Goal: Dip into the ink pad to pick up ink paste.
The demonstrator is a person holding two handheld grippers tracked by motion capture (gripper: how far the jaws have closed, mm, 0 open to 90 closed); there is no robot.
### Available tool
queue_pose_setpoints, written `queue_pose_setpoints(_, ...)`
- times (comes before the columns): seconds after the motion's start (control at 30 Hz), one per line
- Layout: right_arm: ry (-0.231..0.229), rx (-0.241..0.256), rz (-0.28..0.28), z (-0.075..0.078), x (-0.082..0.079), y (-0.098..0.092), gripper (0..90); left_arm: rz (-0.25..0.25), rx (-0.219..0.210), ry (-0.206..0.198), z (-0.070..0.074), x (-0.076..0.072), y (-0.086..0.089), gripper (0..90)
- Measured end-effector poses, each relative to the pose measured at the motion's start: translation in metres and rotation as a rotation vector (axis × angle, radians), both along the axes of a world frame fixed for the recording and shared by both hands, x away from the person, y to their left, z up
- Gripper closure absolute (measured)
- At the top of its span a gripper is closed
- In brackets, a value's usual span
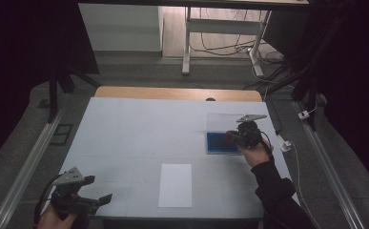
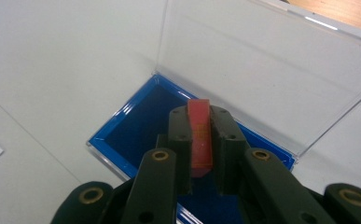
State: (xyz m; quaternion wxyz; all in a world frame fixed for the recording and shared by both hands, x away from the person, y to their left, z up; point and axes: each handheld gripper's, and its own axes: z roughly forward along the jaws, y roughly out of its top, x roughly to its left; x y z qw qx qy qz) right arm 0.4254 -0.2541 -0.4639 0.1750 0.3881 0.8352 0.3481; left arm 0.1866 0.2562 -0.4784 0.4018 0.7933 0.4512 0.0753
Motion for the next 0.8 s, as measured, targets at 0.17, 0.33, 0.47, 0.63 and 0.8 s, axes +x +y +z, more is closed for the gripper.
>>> queue_pose_setpoints(0.17, -0.001, 0.007, 0.023, 0.003, -0.004, -0.001, 80.3, 0.001, 0.0, 0.0, 0.0, 0.0, 0.0, 3.7)
queue_pose_setpoints(0.33, -0.006, 0.014, 0.037, 0.005, -0.009, 0.001, 80.3, 0.002, -0.003, 0.0, 0.0, 0.0, 0.001, 3.6)
queue_pose_setpoints(0.47, -0.007, 0.027, 0.054, 0.008, -0.015, 0.003, 80.3, 0.002, 0.001, 0.0, 0.0, -0.001, 0.0, 3.6)
queue_pose_setpoints(0.63, -0.012, 0.038, 0.094, 0.012, -0.026, 0.008, 80.2, 0.003, 0.0, 0.0, 0.0, -0.001, 0.001, 3.6)
queue_pose_setpoints(0.8, -0.014, 0.053, 0.132, 0.016, -0.037, 0.012, 80.2, 0.002, 0.003, -0.001, 0.0, 0.0, 0.0, 3.7)
